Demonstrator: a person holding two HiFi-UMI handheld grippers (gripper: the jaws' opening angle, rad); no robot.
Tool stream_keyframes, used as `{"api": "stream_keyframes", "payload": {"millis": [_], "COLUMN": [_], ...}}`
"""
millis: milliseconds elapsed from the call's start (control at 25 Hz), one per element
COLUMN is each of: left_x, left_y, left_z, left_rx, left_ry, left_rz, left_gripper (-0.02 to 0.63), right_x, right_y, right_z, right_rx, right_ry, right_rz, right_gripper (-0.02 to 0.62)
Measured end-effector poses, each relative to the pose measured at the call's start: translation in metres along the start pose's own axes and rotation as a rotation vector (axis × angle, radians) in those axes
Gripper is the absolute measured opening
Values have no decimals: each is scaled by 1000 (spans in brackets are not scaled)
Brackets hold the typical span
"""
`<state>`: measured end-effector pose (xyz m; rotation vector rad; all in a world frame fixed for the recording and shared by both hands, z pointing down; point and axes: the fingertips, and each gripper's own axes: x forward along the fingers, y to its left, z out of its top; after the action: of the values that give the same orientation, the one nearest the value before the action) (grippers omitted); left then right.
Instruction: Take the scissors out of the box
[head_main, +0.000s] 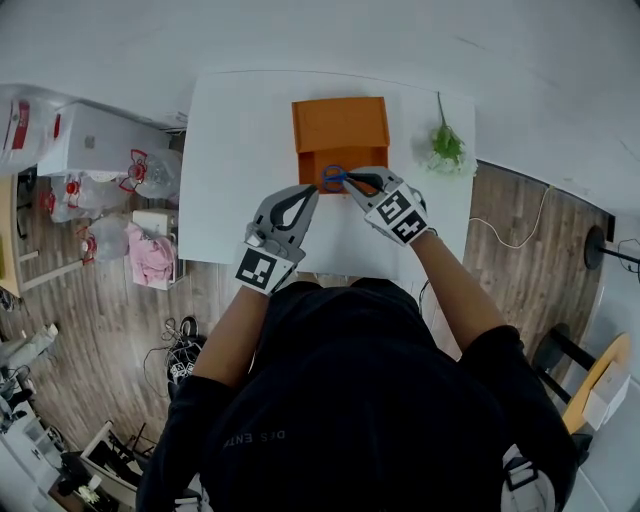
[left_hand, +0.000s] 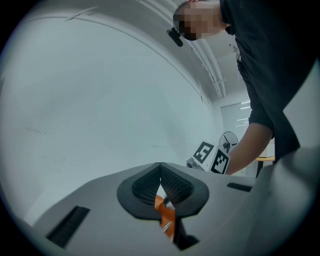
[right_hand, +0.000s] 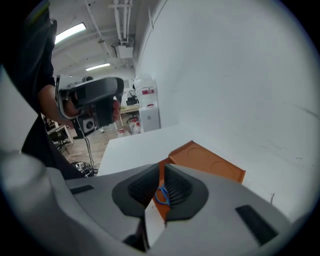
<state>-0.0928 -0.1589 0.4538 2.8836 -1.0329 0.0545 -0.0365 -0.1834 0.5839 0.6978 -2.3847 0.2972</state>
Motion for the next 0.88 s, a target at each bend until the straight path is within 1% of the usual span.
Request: {"api": "stream_keyframes", "payload": {"millis": [240,440,600,720,880], "left_x": [1,6,7,5,3], "left_y": [5,9,13,19,27], "left_z": [-6,-8,-10,-13,-15], "left_rx": [-7,-4,0,-16,-16], "left_ry": [-17,-15,-15,-9,0], "left_rz": [-12,-11,-8,8,24], "left_gripper": [20,20,20,20,20], "right_x": [46,76,97,109,120], "right_y": [-6,-7,-7,-8,-10], "right_z": [-41,-66,-89,-104,-113], "right_rx": [-132,-241,-290,-323,-364], "right_ry": [207,348,459,525,569], "right_rz": [36,94,158,200,230], "right_gripper": [61,73,102,123,133]}}
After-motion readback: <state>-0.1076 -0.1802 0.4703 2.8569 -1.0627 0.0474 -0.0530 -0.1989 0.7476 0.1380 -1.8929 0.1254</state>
